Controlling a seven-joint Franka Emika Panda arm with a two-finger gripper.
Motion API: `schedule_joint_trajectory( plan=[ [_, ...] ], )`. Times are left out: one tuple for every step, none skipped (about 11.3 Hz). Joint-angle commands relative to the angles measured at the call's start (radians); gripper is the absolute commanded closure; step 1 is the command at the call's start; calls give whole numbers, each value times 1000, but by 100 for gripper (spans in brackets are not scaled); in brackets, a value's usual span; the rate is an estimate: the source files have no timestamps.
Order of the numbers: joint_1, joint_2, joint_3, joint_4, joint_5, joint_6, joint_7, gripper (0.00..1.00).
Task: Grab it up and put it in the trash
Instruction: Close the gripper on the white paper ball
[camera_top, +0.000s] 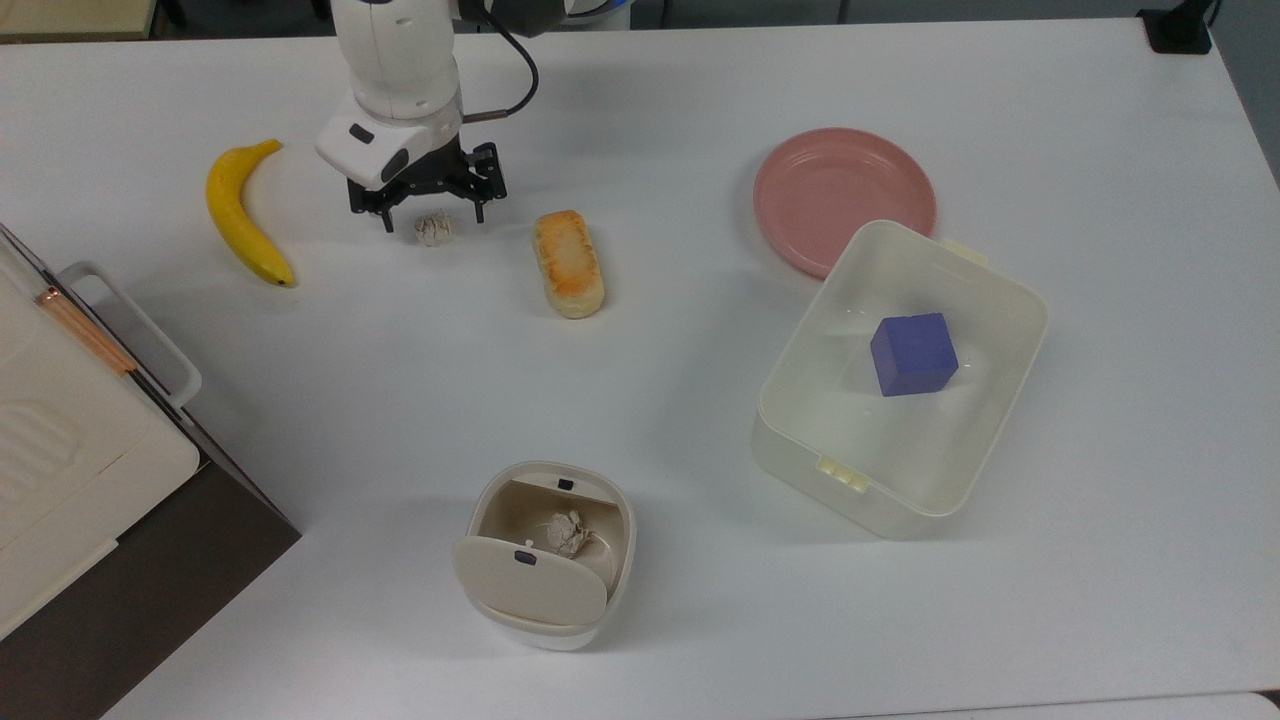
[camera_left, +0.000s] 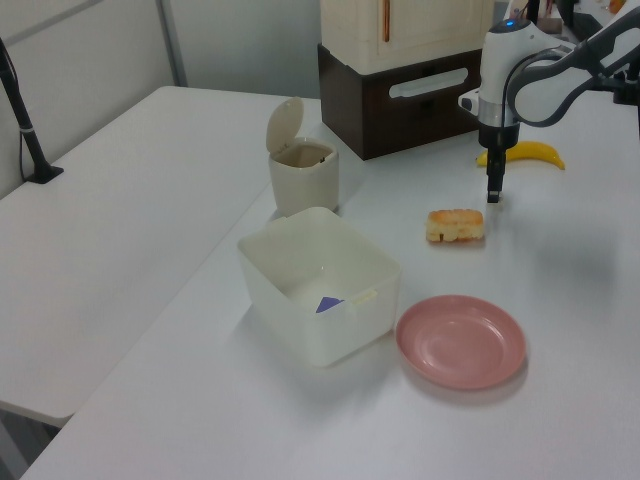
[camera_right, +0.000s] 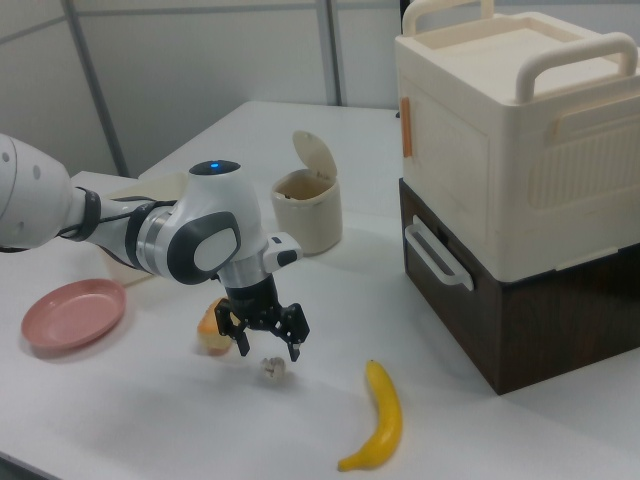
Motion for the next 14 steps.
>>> schedule_joint_trajectory(
  plan=[
    [8, 16, -11, 9, -23, 18, 24, 0],
    [8, 22, -11, 8, -23, 33, 24, 1],
    [6, 23, -11, 6, -23, 47, 24, 1],
    [6, 25, -11, 6, -26, 48, 24, 1],
    [6, 37, -11, 6, -33, 48, 24, 1],
    [5, 40, -11, 6, -34, 50, 24, 2],
    [6, 40, -11, 5, -36, 50, 24, 2],
    [6, 37, -11, -3, -36, 51, 24, 2],
    [3, 26, -9, -11, -37, 51, 24, 2],
    [3, 25, -9, -11, -37, 51, 24, 2],
    [5, 25, -9, -12, -37, 51, 24, 7],
    [5, 25, -9, -12, -37, 51, 24, 13],
    [6, 25, -11, -12, -46, 51, 24, 16],
    [6, 25, -9, -12, -54, 51, 24, 21]
  ],
)
